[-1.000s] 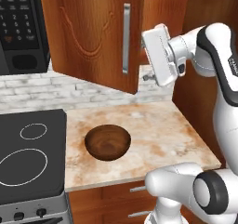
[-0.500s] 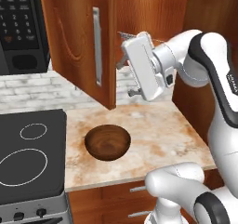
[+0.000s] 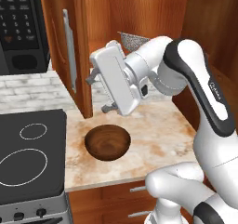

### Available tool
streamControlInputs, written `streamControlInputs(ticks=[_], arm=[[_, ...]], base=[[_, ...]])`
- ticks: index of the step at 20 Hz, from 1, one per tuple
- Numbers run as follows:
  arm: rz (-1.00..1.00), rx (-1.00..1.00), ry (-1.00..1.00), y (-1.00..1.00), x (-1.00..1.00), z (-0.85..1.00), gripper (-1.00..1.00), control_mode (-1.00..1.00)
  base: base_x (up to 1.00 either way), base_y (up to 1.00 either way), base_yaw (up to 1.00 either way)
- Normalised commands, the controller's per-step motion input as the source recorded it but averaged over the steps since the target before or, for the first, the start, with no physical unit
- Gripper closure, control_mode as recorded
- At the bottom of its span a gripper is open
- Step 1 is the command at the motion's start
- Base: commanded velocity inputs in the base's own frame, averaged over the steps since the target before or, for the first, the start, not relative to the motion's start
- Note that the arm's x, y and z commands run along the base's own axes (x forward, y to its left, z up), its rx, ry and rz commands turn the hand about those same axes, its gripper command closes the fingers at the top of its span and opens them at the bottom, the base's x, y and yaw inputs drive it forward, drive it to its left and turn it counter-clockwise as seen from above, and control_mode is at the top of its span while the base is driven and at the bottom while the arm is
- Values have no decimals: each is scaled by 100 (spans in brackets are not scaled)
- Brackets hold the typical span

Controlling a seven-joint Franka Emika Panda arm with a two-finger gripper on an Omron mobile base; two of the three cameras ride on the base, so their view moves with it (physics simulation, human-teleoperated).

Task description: Open the cabinet and setup a tea strainer by placing it in the bowl upright.

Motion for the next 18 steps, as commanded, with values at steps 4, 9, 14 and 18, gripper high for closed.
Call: streamControlInputs(ticks=[4,9,14,18], arm=[[14,9,4,24,-3,0,-100,-100],[7,6,0,22,0,0,-100,-100],[5,1,-8,41,-8,0,-100,-100],[1,0,-12,50,-32,2,-100,-100]], base=[[0,0,0],[0,0,0],[0,0,0],[0,0,0]])
